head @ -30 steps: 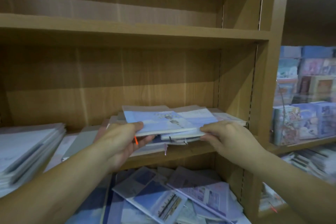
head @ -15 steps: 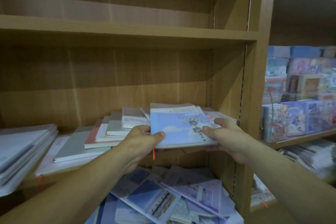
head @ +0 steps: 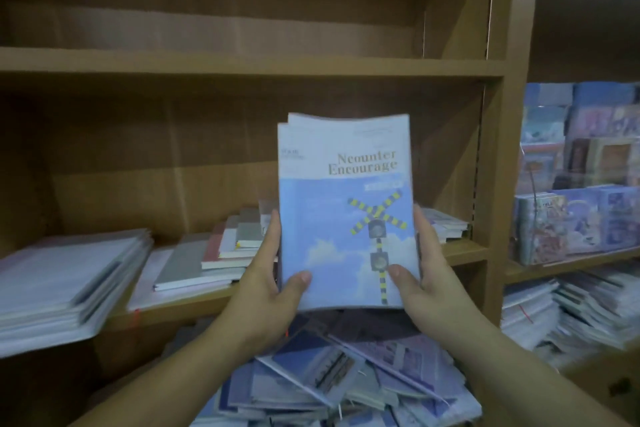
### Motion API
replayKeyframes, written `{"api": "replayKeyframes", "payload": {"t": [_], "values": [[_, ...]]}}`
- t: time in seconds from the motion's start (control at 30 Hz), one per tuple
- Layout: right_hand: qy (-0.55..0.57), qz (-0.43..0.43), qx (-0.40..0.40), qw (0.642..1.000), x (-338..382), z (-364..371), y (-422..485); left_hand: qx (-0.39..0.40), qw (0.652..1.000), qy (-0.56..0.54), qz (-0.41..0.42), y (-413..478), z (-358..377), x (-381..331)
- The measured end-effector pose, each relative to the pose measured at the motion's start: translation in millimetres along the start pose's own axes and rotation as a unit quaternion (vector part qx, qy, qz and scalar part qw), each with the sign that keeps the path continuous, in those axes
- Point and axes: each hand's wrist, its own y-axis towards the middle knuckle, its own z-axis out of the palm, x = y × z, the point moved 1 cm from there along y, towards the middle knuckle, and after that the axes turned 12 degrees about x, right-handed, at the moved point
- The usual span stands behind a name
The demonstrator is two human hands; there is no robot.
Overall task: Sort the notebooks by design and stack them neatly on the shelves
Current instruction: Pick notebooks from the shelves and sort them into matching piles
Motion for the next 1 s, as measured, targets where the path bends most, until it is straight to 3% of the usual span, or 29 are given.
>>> {"api": "replayKeyframes", "payload": {"t": [0.13, 0.27, 0.37, 0.53, 0.63, 0.8, 1.0], "values": [[-0.051, -0.002, -0.019, 0.998, 17.5, 29.8, 12.0, -0.050, 0.998, 0.044, 0.004, -17.0, -27.5, -4.8], [-0.017, 0.007, 0.012, 1.000, 37.1, 62.2, 21.2, -0.076, 0.992, 0.102, -0.008, -44.3, -67.1, -0.2], [0.014, 0.011, 0.042, 0.999, 49.4, 95.9, 29.4, -0.138, 0.980, 0.142, -0.020, -74.5, -97.3, -1.5], [-0.011, -0.009, 0.068, 0.998, 84.7, 173.4, 60.4, -0.277, 0.925, 0.247, -0.081, -124.5, -166.4, -14.9], [-0.062, -0.029, 0.091, 0.993, 102.6, 222.4, 88.0, -0.325, 0.900, 0.255, -0.137, -154.1, -207.2, -14.9], [-0.065, -0.060, 0.084, 0.992, 119.7, 283.4, 127.6, -0.351, 0.867, 0.294, -0.198, -185.0, -262.7, -2.2], [-0.012, 0.009, 0.082, 0.997, 119.4, 337.8, 171.0, -0.370, 0.839, 0.314, -0.246, -188.2, -313.1, 15.2]]}}
